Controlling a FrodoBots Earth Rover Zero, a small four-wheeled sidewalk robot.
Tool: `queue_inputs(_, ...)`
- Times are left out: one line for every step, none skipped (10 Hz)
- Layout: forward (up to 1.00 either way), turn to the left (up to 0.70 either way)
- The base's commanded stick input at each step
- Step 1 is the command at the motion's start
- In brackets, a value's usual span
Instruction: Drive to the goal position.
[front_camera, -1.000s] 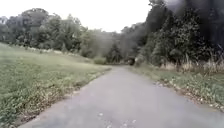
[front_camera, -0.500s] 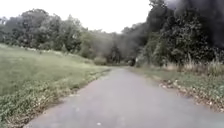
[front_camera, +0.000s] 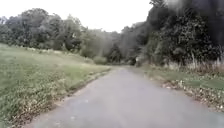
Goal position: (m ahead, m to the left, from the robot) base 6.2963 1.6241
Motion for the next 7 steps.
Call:
queue_inputs(0.5, -0.24)
queue_inputs(0.5, 0.0)
queue_inputs(0.5, 0.0)
queue_inputs(0.5, 0.0)
queue_inputs(0.5, 0.0)
queue_inputs(0.5, 0.0)
queue_inputs(0.5, 0.0)
